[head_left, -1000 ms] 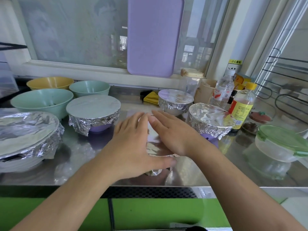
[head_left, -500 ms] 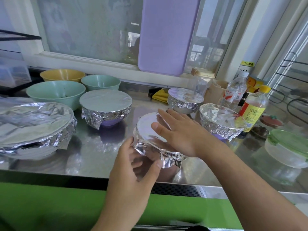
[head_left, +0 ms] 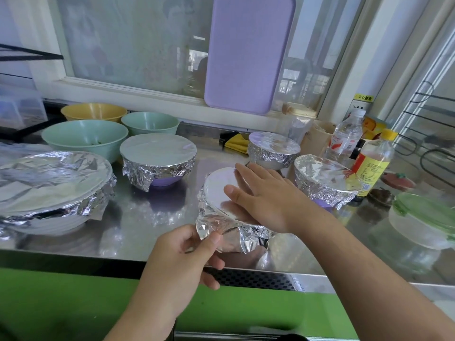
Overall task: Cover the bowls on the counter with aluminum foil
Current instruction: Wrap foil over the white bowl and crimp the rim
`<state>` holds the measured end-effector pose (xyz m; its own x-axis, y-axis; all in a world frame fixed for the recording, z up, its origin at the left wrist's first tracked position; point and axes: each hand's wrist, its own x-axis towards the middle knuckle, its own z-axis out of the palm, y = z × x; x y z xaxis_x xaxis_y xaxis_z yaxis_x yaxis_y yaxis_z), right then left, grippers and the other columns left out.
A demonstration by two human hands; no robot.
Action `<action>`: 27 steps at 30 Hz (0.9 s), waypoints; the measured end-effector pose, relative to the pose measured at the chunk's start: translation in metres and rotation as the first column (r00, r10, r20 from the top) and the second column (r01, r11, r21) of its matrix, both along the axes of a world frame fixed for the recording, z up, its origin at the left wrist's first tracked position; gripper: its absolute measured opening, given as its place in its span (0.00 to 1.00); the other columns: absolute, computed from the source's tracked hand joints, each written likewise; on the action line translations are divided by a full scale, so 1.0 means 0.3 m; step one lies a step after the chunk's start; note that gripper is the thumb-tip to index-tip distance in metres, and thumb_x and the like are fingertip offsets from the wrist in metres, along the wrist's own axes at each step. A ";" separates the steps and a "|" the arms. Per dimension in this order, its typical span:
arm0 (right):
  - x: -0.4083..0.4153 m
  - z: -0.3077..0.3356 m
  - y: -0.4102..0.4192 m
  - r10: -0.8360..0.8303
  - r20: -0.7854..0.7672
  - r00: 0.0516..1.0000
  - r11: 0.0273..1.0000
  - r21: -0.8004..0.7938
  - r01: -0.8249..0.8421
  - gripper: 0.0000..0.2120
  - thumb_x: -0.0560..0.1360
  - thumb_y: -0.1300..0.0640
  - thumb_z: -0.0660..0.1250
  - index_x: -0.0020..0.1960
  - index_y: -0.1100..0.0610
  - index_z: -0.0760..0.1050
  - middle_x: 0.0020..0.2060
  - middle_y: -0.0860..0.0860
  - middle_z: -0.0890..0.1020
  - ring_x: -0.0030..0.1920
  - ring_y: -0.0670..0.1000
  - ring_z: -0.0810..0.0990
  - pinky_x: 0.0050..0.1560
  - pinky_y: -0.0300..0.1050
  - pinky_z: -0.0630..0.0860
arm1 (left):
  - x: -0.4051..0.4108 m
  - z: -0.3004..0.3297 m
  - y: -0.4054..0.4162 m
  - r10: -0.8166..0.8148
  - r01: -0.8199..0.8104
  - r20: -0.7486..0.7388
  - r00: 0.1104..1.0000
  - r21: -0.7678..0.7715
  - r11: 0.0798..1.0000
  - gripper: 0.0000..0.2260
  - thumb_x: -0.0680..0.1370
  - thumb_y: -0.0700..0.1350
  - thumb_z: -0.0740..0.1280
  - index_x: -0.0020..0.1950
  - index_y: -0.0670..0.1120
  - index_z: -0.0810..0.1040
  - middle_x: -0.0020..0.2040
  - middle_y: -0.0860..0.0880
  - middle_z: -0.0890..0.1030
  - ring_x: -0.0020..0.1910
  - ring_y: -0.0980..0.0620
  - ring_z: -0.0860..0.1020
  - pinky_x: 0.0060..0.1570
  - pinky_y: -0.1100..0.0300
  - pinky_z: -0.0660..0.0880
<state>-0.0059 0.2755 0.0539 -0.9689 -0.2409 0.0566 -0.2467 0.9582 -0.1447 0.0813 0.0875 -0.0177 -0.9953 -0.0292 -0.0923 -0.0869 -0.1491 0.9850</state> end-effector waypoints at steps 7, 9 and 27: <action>0.004 0.000 -0.004 0.000 -0.008 1.000 1.000 -0.006 0.000 0.45 0.74 0.22 0.40 0.85 0.44 0.51 0.82 0.44 0.59 0.82 0.53 0.57 0.79 0.59 0.58 | 0.045 0.042 0.035 0.253 -0.262 -0.144 0.957 -0.043 0.964 0.15 0.78 0.37 0.73 0.57 0.49 0.71 0.46 0.60 0.86 0.35 0.47 0.87 0.37 0.40 0.83; 0.005 0.001 -0.005 -0.007 -0.007 1.000 1.000 -0.004 0.007 0.44 0.75 0.23 0.41 0.85 0.44 0.50 0.83 0.45 0.58 0.82 0.53 0.56 0.80 0.59 0.57 | 0.042 0.044 0.029 0.218 -0.208 -0.101 0.971 0.096 0.973 0.15 0.79 0.33 0.71 0.59 0.46 0.71 0.50 0.51 0.86 0.36 0.44 0.87 0.27 0.46 0.81; 0.018 0.014 -0.012 -0.026 -0.002 1.000 1.000 -0.009 0.026 0.37 0.82 0.28 0.48 0.85 0.44 0.51 0.84 0.45 0.58 0.82 0.54 0.56 0.79 0.59 0.56 | 0.048 -0.023 0.049 0.268 -0.213 -0.119 0.956 0.347 0.913 0.07 0.80 0.31 0.68 0.54 0.40 0.76 0.39 0.36 0.83 0.33 0.42 0.84 0.38 0.50 0.85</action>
